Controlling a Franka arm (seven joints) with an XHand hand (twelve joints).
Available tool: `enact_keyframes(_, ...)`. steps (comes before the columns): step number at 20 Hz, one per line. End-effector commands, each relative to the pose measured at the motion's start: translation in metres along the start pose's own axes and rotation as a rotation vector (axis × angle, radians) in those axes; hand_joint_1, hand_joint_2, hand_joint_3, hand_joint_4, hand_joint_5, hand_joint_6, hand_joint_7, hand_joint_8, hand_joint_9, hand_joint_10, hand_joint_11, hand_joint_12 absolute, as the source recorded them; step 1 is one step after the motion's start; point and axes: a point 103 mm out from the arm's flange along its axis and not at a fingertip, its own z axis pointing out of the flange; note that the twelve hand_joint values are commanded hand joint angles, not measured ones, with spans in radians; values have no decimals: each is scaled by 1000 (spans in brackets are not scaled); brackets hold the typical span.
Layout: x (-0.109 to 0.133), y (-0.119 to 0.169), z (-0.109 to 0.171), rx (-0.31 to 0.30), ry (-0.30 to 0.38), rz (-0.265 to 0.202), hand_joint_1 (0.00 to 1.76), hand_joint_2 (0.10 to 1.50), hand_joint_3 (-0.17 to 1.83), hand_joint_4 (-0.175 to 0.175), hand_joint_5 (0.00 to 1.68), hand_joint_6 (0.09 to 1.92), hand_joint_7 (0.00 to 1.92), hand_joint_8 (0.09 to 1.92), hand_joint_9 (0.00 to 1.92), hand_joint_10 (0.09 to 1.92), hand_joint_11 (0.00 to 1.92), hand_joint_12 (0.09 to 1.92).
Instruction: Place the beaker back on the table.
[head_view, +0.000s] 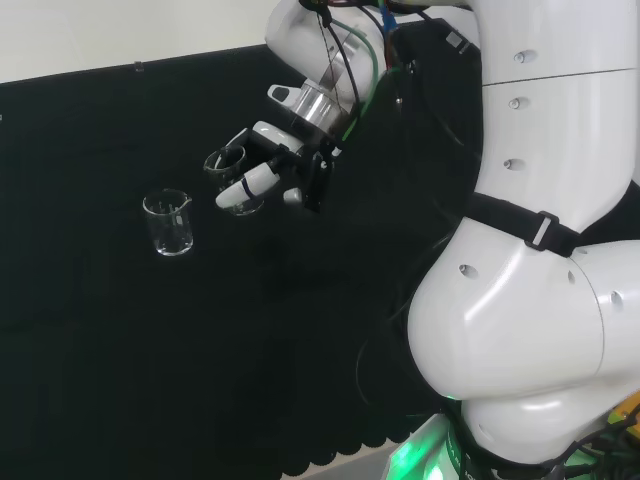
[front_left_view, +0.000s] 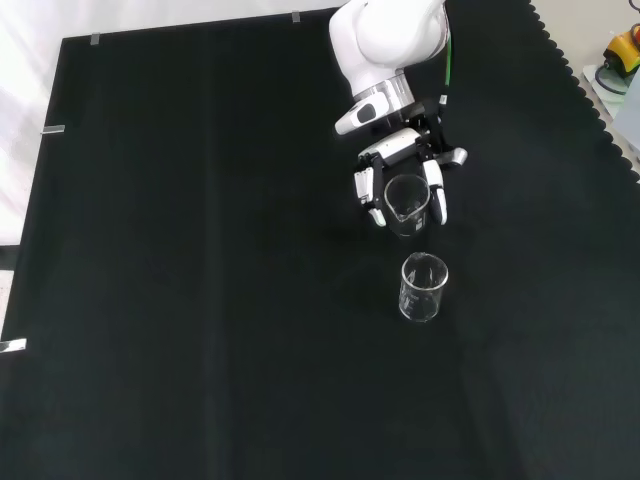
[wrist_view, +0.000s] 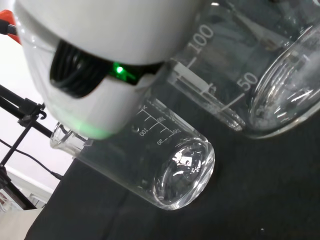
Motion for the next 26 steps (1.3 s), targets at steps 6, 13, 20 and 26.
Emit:
enact_keyframes(6,-8,9,11,-7,9,-8,1328,556,768,-175,1358,526,1423,485,1647,366,1259,647)
enact_keyframes(13,-13,12,13,-25,30,-18,1328,562,749,-175,1371,493,1436,449,1644,321,1259,648)
enact_keyframes(20,-14,13,14,-30,35,-27,1329,564,738,-175,1386,459,1452,411,1657,283,1257,651)
enact_keyframes(26,-18,15,17,-34,35,-30,1331,558,739,-175,1406,422,1477,361,1664,232,1256,657)
